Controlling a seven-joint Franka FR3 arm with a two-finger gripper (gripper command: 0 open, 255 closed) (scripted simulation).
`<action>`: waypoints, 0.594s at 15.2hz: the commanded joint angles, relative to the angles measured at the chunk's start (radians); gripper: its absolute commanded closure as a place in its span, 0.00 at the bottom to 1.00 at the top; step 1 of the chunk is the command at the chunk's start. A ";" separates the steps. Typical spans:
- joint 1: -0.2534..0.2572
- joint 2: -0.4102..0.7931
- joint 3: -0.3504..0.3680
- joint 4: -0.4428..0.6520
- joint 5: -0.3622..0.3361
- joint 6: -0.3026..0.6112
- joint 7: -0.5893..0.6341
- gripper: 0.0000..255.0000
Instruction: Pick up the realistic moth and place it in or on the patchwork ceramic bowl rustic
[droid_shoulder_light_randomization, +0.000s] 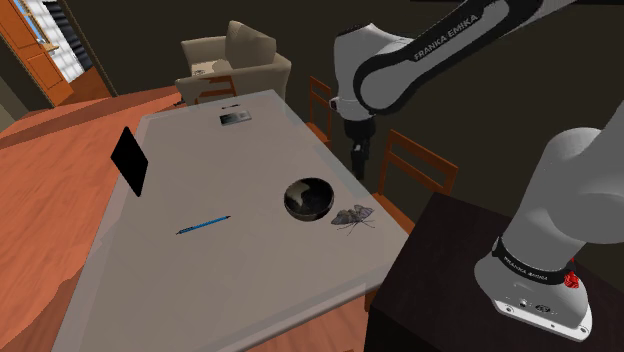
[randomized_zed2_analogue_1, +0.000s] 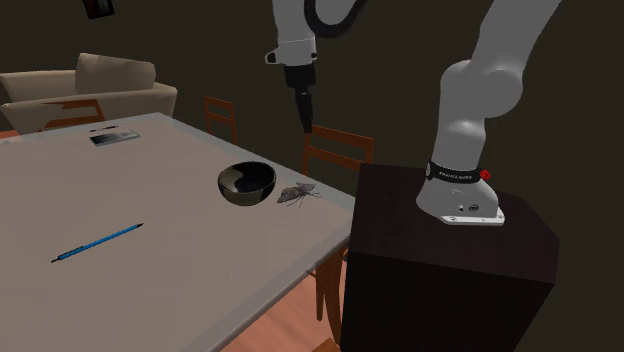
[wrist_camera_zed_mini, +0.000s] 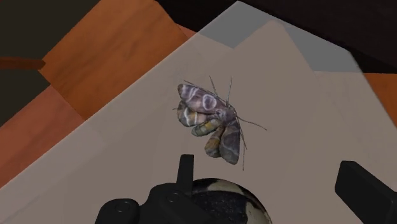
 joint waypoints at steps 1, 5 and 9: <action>0.004 0.078 0.010 0.005 -0.016 0.063 0.005 0.00; 0.006 0.238 0.025 0.033 -0.063 0.169 0.020 0.00; 0.012 0.403 0.031 0.082 -0.126 0.258 0.047 0.00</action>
